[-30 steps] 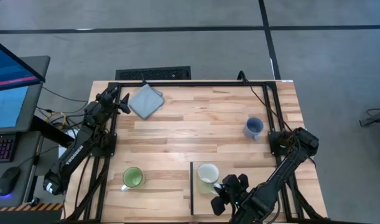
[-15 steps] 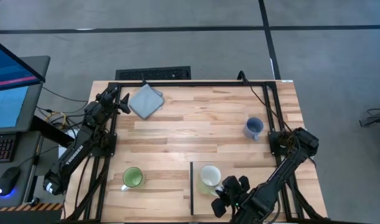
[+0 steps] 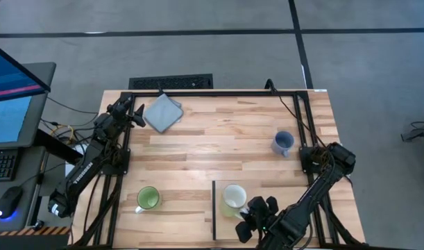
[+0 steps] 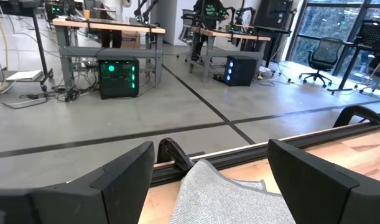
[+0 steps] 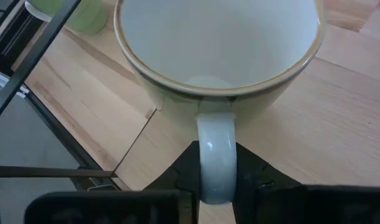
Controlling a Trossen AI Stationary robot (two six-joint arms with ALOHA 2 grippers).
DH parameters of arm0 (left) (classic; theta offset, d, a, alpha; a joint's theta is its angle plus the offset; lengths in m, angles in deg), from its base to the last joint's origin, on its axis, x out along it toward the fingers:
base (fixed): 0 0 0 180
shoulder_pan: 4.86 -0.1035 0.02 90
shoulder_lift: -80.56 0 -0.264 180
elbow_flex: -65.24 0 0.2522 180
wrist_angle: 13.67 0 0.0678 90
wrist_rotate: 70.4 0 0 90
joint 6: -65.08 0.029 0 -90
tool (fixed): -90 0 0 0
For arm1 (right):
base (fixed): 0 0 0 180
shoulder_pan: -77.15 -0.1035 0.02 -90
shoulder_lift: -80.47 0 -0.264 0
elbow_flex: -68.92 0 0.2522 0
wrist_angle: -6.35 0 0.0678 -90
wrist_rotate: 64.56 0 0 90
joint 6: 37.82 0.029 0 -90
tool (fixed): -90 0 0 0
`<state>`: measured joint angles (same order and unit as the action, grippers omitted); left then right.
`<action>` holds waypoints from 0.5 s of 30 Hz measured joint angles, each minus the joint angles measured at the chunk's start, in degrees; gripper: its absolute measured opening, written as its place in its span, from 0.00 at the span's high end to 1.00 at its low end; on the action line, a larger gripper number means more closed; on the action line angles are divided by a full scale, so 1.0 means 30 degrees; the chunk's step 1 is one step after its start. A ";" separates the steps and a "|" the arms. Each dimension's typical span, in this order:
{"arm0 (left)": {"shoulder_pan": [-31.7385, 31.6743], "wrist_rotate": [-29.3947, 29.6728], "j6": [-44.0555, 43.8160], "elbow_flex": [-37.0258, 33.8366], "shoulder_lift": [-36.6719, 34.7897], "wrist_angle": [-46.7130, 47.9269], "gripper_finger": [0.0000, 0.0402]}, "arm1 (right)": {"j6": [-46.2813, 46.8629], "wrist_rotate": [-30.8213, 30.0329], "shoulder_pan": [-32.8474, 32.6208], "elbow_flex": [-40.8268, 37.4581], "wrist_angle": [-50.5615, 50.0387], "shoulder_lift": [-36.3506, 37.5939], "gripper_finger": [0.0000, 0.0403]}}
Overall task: Stack small to large cups/mugs on shelf
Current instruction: Put the white cup on the shelf
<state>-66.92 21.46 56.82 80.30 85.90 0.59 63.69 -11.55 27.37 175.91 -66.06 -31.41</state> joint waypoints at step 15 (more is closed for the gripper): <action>0.0000 -0.0005 -0.0032 0.0000 0.0000 0.0003 0.24 | 0.0000 0.0873 -0.0022 -0.0007 0.0299 0.0000 0.82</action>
<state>-66.92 21.45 56.72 80.30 85.90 0.60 63.69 -8.93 27.30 175.89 -65.17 -31.41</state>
